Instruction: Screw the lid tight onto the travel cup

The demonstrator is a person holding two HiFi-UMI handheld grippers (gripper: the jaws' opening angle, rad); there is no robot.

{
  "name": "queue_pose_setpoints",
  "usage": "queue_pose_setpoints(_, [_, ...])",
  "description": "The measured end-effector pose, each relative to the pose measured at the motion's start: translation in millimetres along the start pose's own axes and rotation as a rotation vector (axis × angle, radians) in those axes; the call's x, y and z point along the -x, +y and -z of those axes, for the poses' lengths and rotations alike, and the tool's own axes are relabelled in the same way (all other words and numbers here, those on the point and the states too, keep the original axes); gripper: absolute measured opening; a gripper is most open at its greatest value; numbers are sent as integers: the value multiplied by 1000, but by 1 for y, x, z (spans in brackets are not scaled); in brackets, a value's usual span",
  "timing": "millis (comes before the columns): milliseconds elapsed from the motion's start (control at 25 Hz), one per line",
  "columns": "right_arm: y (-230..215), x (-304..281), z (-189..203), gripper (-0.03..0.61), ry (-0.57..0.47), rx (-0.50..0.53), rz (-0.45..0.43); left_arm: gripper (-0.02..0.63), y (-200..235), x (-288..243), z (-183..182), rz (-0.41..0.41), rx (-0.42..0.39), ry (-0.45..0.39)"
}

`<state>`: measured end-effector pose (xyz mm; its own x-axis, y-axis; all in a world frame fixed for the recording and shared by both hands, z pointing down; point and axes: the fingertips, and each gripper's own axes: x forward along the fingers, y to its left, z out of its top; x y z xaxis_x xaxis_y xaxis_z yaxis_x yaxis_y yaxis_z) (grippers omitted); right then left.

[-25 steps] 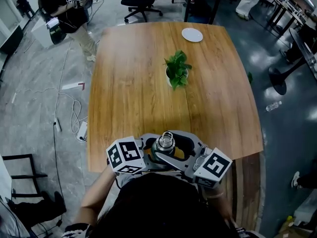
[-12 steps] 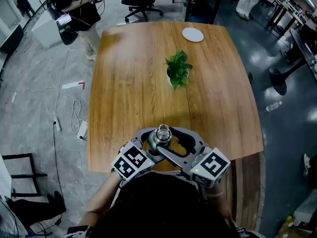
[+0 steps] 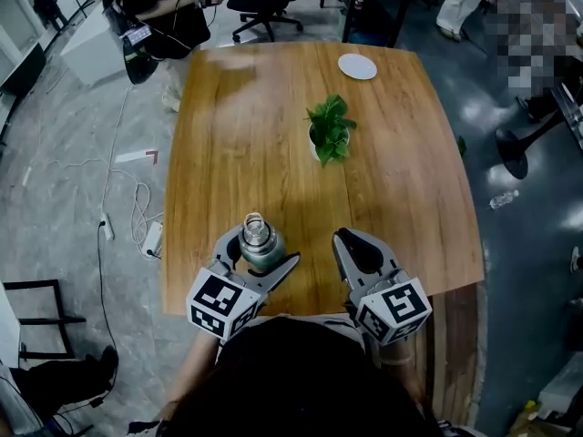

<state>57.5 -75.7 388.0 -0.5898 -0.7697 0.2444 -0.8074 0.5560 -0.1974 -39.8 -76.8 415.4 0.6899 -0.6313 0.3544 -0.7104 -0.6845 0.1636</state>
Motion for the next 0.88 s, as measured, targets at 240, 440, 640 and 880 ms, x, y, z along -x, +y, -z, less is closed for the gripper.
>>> queue_pose_setpoints(240, [-13,3,8,25,25,11,133,380,-1,6,-17,-19,7,-58])
queue_pose_setpoints(440, [-11,1,13,20,62,22,158,380,-1,9,-17,-16,7,-51])
queue_pose_setpoints(640, [-14,4,14,20,66,51,181,380,-5,8,-7,-3,16,-22])
queue_pose_setpoints(880, [-18,5,13,20,84,89,208,381,-8,7,-4,17,25,-5])
